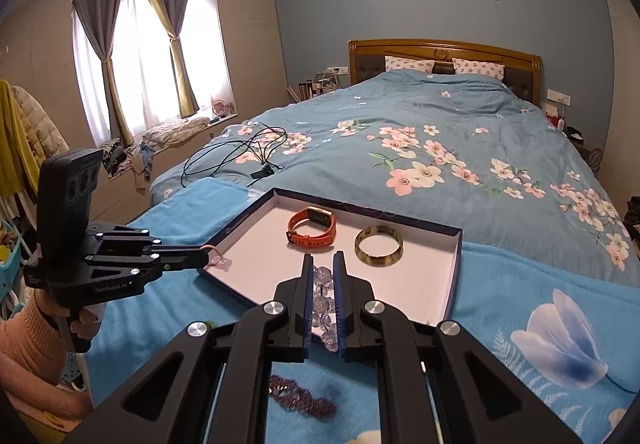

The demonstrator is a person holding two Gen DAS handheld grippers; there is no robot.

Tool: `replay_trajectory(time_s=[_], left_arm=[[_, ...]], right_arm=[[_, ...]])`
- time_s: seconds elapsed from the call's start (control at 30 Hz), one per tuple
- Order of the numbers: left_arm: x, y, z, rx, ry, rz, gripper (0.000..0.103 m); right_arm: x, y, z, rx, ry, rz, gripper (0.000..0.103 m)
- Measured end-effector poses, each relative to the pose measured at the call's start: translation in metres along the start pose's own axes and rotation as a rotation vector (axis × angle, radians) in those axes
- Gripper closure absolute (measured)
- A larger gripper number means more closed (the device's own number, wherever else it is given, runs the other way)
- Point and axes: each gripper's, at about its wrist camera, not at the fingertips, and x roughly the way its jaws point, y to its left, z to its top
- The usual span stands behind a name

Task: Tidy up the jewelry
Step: 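Carry the crystal bracelet into the box beside the bangle and open the right tool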

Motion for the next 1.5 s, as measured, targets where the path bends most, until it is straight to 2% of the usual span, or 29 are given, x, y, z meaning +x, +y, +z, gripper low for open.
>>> replay_trajectory(time_s=[0.63, 1.5], left_arm=[[0.028, 0.014, 0.016, -0.014, 0.026, 0.03, 0.099], [0.071, 0.028, 0.029, -0.036, 0.087, 0.039, 0.099]], right_arm=[[0.052, -0.011, 0.019, 0.03, 0.041, 0.001, 0.095], [0.095, -0.019, 0.026, 0.075, 0.082, 0.029, 0.095]])
